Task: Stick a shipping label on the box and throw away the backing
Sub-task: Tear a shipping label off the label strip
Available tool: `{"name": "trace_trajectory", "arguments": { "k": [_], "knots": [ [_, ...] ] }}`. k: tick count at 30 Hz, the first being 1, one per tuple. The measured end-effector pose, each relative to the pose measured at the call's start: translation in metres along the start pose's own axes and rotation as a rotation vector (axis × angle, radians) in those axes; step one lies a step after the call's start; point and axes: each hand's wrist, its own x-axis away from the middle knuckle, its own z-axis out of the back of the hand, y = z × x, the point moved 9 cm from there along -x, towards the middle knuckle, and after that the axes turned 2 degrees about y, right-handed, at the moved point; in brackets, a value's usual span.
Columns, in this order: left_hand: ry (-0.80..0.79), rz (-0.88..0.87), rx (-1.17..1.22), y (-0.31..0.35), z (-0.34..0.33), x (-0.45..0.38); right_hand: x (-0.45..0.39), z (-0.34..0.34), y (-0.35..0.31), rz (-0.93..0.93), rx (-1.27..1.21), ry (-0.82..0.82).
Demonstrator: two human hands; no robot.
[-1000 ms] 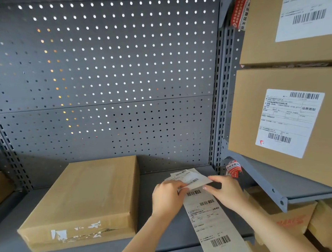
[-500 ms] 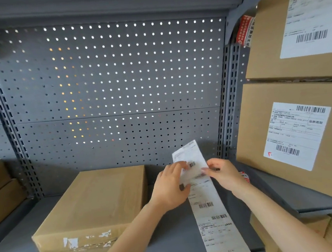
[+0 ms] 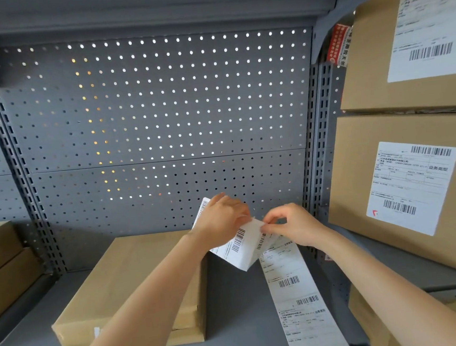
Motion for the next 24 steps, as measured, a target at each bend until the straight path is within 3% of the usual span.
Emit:
{"name": "trace_trajectory", "arguments": {
  "k": [24],
  "knots": [
    [-0.051,0.329,0.372,-0.021,-0.011,0.022,-0.009,-0.009,-0.005,0.019,-0.026,0.049]
  ]
}}
